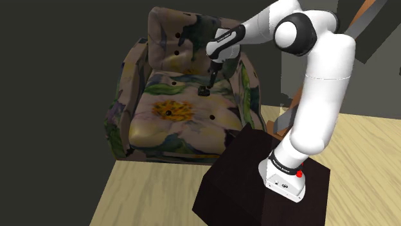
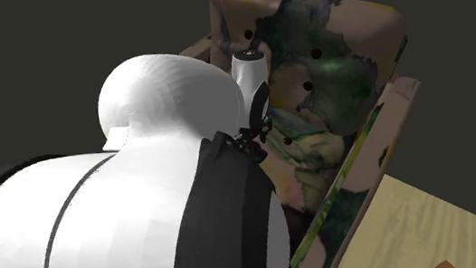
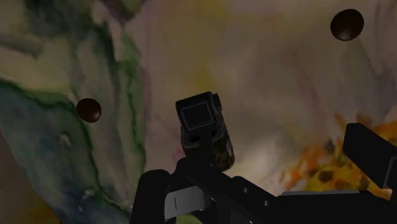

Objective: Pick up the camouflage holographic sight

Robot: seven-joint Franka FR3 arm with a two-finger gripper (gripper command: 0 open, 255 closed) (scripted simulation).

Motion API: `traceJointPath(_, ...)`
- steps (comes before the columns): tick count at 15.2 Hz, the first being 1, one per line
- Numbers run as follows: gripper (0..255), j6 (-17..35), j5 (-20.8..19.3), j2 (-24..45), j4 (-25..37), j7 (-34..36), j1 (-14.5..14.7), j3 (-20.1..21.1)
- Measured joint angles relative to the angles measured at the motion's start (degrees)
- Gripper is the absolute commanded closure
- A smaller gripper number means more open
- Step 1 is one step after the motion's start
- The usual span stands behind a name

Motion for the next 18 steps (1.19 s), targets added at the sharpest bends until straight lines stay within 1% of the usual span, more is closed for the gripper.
traceJointPath(3,0,-0.3,2.5,7.4,7.3,-3.7,-2.4,1.6)
traceJointPath(6,0,-1.2,4.1,14.3,14.8,-6.2,-4.4,3.2)
traceJointPath(9,0,-0.7,4.8,17.5,17.3,-7.4,-5.4,3.9)
traceJointPath(15,0,2.0,5.7,20.5,17.7,-8.0,-5.9,4.6)
traceJointPath(16,255,2.1,5.7,20.6,17.7,-8.0,-5.9,4.7)
traceJointPath(18,255,2.1,5.7,20.7,17.7,-8.1,-5.9,4.7)
